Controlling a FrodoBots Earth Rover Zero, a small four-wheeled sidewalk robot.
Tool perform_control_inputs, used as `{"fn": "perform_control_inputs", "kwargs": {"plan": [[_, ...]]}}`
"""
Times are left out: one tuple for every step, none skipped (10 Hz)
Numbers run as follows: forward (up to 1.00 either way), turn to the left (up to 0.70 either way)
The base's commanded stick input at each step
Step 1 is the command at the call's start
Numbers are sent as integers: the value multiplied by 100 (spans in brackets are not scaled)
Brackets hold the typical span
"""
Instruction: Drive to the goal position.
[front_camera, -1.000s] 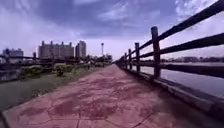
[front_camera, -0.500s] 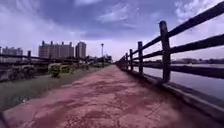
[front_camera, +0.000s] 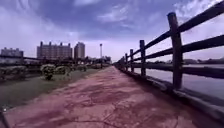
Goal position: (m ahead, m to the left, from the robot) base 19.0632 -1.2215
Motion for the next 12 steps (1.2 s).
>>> {"fn": "perform_control_inputs", "kwargs": {"plan": [[95, 0], [95, 0], [95, 0], [95, 0], [95, 0], [95, 0], [95, 0], [95, 0], [95, 0], [95, 0], [95, 0], [95, 0]]}}
